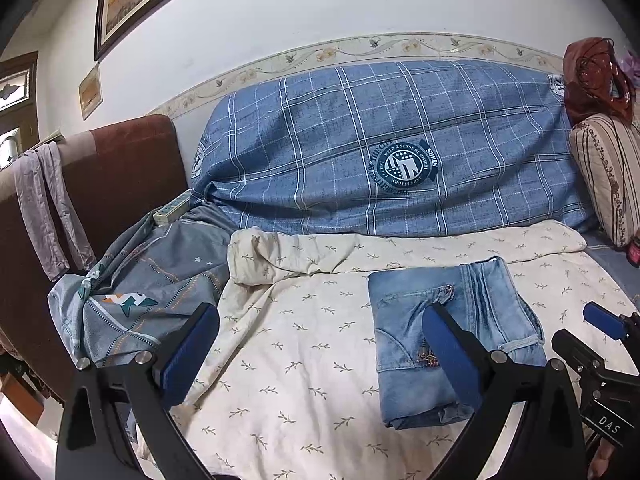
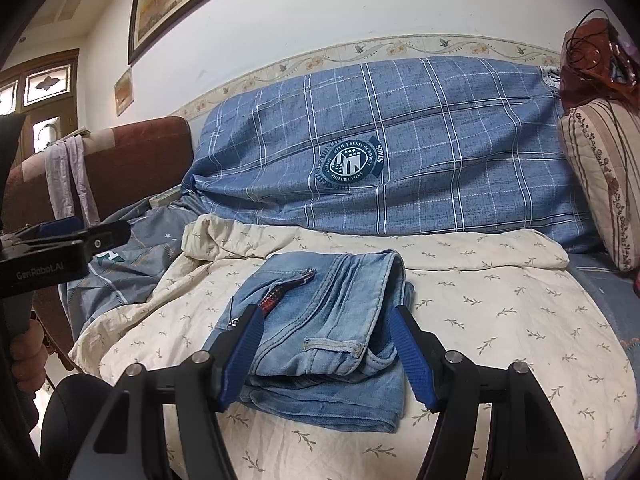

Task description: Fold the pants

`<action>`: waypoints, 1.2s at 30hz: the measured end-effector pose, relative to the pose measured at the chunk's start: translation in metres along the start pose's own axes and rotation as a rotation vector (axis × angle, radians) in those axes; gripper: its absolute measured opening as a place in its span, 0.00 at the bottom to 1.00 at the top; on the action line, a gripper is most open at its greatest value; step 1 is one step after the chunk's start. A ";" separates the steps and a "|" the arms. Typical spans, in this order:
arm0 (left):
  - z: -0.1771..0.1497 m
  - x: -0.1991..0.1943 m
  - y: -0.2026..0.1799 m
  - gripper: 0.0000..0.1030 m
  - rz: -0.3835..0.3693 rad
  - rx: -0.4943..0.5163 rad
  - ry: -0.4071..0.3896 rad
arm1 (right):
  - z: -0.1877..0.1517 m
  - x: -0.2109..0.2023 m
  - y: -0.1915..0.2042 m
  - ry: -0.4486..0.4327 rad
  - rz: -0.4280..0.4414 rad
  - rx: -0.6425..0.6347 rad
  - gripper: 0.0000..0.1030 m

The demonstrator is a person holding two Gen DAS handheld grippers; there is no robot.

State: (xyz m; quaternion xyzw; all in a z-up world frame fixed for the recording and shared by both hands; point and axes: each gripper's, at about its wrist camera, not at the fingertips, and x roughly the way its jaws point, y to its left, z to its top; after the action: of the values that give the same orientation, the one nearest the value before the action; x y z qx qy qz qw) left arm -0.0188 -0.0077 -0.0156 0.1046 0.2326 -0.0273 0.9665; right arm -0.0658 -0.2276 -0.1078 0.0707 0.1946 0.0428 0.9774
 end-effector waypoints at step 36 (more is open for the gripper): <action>-0.009 0.007 0.000 0.98 -0.038 -0.016 0.027 | 0.000 0.000 0.001 0.003 0.001 -0.006 0.67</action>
State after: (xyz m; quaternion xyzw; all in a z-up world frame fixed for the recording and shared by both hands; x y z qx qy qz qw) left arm -0.0163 -0.0055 -0.0263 0.0928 0.2477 -0.0424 0.9635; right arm -0.0655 -0.2264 -0.1080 0.0677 0.1956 0.0441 0.9773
